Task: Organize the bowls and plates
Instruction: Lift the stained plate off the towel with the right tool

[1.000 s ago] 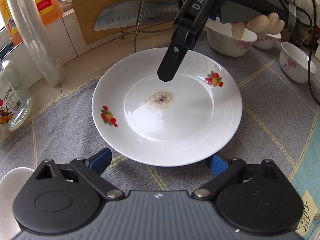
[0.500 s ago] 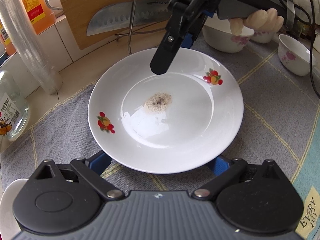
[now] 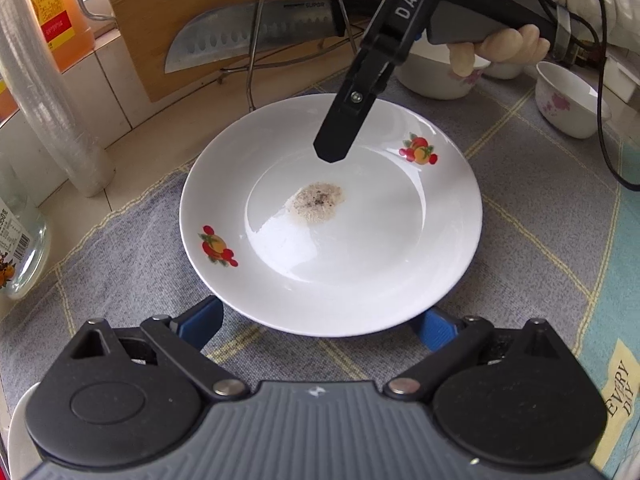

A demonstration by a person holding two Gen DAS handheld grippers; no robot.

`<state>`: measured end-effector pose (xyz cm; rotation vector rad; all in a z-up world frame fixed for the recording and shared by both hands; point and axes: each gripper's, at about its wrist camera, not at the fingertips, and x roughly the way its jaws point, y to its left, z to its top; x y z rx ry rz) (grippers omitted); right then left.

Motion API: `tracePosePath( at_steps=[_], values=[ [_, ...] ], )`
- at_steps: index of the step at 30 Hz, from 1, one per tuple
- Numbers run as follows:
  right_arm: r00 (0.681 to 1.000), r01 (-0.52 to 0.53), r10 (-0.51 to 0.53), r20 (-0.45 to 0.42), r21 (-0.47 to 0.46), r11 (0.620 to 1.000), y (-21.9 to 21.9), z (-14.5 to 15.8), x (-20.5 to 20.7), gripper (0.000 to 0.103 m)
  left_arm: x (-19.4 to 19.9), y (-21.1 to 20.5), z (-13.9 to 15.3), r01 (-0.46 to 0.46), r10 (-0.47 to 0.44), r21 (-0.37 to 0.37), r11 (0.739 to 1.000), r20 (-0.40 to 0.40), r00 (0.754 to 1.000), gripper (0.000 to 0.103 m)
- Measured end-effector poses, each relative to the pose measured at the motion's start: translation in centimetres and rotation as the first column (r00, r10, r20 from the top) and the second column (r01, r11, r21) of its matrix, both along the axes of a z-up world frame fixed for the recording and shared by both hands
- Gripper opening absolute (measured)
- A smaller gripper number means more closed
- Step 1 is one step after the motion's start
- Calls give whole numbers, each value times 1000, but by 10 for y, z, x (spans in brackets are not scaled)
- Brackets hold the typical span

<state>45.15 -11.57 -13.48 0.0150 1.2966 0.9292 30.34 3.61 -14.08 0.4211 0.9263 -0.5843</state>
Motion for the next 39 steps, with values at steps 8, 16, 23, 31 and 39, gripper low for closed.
tracePosePath(
  at_steps=[8, 16, 23, 31, 39],
  values=[
    [1000, -3, 3, 25, -16, 1000, 2, 2, -3, 88, -3, 1, 3, 11, -11, -6, 1000, 4, 1000, 98],
    [999, -15, 16, 51, -19, 1000, 5, 8, -7, 88, -8, 2, 9, -1, 1, 5, 1000, 20, 1000, 98],
    [998, -21, 22, 65, -27, 999, 6, 13, -12, 88, -15, 1, 14, 3, -4, 13, 1000, 38, 999, 98],
    [996, -33, 34, 78, -25, 999, 10, 19, -20, 88, -24, 1, 19, -11, 10, 6, 1000, 48, 999, 98],
    [995, -37, 38, 91, -17, 999, 12, 27, -29, 88, -37, 1, 26, -21, 22, -5, 1000, 71, 997, 98]
  ],
)
